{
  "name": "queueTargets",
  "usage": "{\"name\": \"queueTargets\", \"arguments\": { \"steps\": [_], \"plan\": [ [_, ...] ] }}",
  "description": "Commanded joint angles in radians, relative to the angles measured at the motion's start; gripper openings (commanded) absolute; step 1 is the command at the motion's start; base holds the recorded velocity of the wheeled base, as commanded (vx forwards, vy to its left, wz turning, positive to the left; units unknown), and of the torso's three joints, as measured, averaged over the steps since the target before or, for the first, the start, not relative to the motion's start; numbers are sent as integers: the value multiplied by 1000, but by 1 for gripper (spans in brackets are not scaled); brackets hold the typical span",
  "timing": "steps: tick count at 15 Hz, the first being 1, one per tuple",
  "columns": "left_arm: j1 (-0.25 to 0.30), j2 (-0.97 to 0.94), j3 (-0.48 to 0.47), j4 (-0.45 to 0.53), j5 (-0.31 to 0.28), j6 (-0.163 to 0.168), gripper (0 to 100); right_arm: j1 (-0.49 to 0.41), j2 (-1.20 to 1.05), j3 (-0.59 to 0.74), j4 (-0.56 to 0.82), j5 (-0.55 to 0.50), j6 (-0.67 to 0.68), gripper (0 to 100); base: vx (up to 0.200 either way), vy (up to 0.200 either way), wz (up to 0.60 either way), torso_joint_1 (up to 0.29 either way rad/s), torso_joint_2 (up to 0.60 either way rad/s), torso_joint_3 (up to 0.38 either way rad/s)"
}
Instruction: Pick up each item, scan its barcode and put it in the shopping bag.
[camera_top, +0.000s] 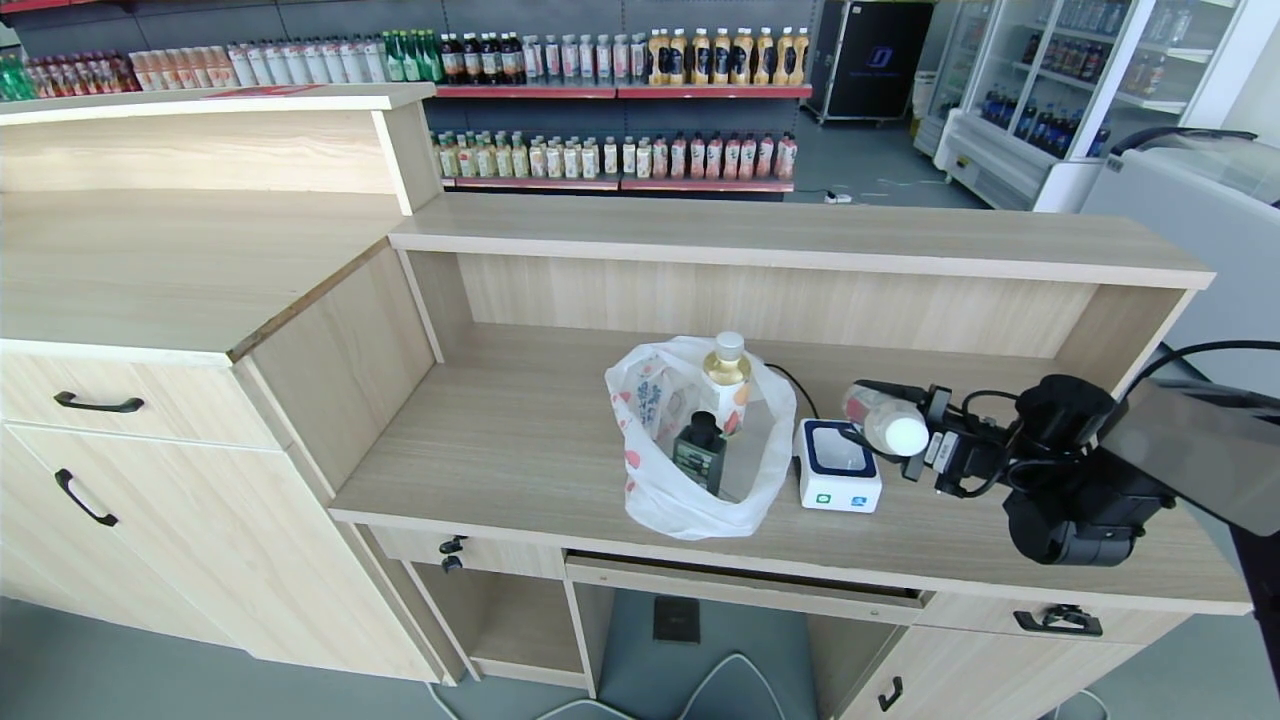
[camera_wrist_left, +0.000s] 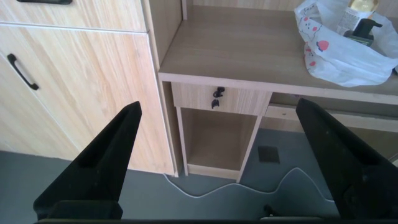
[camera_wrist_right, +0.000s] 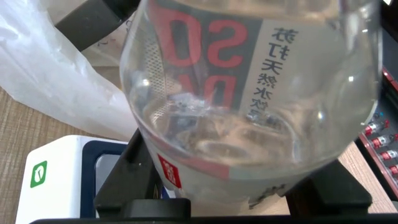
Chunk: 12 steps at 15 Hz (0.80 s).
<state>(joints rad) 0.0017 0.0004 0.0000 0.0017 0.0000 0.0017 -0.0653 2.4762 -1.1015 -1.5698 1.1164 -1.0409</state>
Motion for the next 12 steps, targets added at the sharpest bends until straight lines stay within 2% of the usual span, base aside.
{"name": "queueTargets", "arguments": {
  "steps": [1,6,10,12],
  "plan": [
    [0,0,0,0,0,0,100,1,1,0,-1,0,-1,0,0,0,0,0,0,0],
    [0,0,0,0,0,0,100,-8,-42,15,-1,6,-2,0,0,0,0,0,0,0],
    [0,0,0,0,0,0,100,-59,-102,46,-1,23,2,0,0,0,0,0,0,0],
    [0,0,0,0,0,0,100,-91,-166,95,-1,23,50,0,0,0,0,0,0,0]
  ]
}}
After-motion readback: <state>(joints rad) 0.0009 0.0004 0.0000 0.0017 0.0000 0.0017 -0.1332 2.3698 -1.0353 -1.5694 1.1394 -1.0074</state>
